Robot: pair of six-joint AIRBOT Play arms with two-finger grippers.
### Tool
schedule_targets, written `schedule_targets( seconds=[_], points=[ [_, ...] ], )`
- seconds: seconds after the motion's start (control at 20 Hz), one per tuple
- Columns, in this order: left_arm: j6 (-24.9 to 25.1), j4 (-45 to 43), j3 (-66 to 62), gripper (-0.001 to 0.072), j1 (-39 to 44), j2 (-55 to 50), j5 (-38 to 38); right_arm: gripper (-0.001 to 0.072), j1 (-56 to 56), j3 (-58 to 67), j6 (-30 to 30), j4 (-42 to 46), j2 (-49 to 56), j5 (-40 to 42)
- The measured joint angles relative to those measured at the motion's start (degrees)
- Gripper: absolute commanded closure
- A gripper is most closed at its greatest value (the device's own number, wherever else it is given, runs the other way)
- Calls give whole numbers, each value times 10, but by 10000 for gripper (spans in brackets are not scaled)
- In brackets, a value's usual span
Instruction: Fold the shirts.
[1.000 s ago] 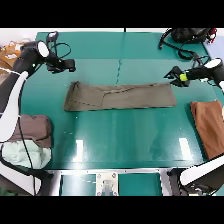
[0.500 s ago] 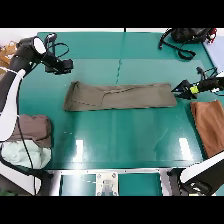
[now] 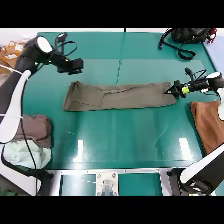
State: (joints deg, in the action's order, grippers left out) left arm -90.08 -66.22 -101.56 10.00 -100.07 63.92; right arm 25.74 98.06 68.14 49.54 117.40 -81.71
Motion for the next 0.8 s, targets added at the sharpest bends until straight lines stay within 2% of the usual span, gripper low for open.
schedule_targets(
  seconds=[0.2, 0.4, 0.55, 0.8],
  points=[
    [4, 16, 10, 688, 78, -5, -57, 696, -6, 40, 12, -15, -57, -54],
    [6, 42, 15, 688, 176, -53, -127, 695, -27, 55, 36, -20, -156, -104],
    [6, 95, 16, 688, 238, -107, -179, 695, -55, 58, 55, -23, -232, -125],
    [16, 200, 16, 688, 291, -164, -251, 695, -113, 59, 77, -32, -299, -137]
  ],
)
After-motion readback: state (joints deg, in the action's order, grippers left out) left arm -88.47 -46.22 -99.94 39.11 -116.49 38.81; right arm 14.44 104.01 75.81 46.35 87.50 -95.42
